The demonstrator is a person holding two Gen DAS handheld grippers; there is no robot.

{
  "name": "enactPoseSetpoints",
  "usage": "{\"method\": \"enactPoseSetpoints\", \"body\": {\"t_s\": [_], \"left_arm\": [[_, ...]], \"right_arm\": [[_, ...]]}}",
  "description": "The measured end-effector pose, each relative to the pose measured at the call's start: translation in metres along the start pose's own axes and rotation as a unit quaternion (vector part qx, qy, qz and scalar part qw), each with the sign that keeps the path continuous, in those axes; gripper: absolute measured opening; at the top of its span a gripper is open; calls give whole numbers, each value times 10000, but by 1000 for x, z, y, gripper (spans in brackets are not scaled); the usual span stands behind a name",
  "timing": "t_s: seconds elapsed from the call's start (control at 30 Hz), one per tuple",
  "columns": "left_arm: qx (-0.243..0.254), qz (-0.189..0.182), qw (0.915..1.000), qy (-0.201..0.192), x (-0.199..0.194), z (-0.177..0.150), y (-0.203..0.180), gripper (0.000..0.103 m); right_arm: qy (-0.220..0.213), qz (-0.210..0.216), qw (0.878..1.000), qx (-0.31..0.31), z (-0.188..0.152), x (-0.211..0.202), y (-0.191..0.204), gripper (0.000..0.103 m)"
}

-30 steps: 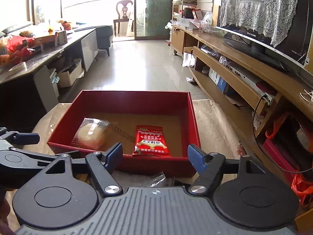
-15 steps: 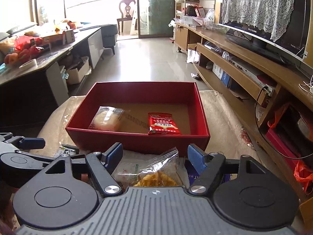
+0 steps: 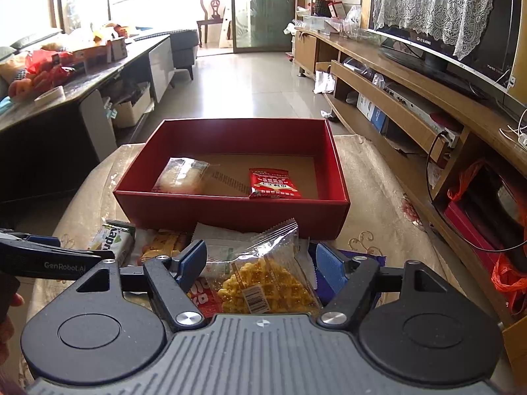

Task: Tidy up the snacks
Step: 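Move the left gripper to the Kaprons wafer packet while the right gripper moves to the waffle bag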

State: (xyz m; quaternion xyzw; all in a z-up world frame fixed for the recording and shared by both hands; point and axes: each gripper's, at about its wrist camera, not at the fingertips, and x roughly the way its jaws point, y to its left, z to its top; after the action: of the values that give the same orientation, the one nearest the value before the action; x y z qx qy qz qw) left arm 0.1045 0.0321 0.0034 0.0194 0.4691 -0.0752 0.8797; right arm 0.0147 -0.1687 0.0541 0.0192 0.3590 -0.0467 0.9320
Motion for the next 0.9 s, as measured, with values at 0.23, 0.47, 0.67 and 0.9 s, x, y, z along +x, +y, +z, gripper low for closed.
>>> {"method": "enactPoseSetpoints", "body": {"t_s": [0.23, 0.47, 0.67, 0.9], "left_arm": [[-315, 140, 9987, 377, 45, 11, 10, 85], [-481, 129, 9976, 477, 70, 16, 8, 88], [-192, 138, 9987, 454, 60, 10, 0, 64], [-57, -292, 9973, 675, 33, -16, 3, 53]], "right_arm": [[91, 10, 10000, -2, -2, 3, -9, 79], [212, -128, 9997, 58, 1, 11, -28, 79], [264, -295, 9988, 300, 4, 14, -50, 79], [535, -194, 9982, 209, -4, 25, -51, 79]]}}
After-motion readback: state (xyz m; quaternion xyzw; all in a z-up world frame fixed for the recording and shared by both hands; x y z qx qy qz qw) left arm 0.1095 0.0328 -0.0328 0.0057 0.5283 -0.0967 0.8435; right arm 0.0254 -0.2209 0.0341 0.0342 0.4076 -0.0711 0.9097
